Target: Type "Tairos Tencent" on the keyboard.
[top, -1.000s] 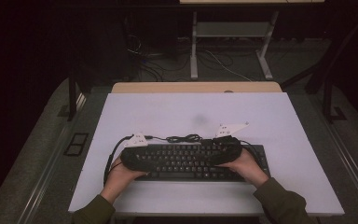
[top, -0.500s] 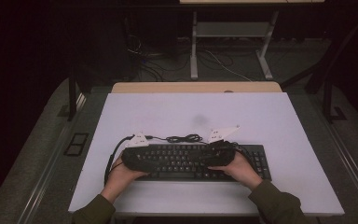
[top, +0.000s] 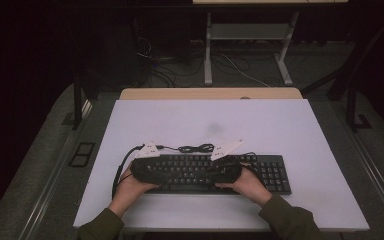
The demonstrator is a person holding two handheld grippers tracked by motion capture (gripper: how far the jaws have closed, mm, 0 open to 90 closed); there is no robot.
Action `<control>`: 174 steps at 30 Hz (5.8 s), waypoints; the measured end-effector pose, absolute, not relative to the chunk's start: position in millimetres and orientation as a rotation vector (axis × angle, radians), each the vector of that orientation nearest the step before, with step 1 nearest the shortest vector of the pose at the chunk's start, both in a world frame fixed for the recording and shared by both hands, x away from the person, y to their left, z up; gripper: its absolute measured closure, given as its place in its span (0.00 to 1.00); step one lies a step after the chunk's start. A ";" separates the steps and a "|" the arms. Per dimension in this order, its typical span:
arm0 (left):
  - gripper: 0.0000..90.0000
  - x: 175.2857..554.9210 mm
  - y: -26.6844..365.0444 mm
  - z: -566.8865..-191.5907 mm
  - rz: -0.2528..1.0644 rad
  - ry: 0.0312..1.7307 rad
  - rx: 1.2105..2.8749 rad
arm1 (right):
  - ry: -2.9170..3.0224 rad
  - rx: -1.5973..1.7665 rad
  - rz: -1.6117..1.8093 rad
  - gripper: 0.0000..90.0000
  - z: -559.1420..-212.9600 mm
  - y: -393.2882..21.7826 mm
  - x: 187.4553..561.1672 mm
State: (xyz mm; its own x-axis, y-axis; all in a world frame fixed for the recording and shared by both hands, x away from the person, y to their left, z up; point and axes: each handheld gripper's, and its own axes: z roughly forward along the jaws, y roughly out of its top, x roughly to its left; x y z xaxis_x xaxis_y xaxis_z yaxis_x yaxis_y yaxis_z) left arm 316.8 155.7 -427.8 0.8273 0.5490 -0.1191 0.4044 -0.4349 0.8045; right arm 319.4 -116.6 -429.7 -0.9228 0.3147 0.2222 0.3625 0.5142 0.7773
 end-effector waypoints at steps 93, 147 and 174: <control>0.99 306.8 148.9 -434.9 0.020 0.605 2.198 | -2.676 -0.817 -1.522 0.30 -426.4 -143.5 333.7; 1.00 332.8 154.9 -436.6 0.133 0.655 2.193 | -2.682 -0.818 -1.531 0.30 -424.7 -142.7 333.6; 0.75 324.0 162.7 -425.1 0.167 0.693 2.127 | -2.670 -0.775 -1.516 0.47 -424.8 -135.3 329.7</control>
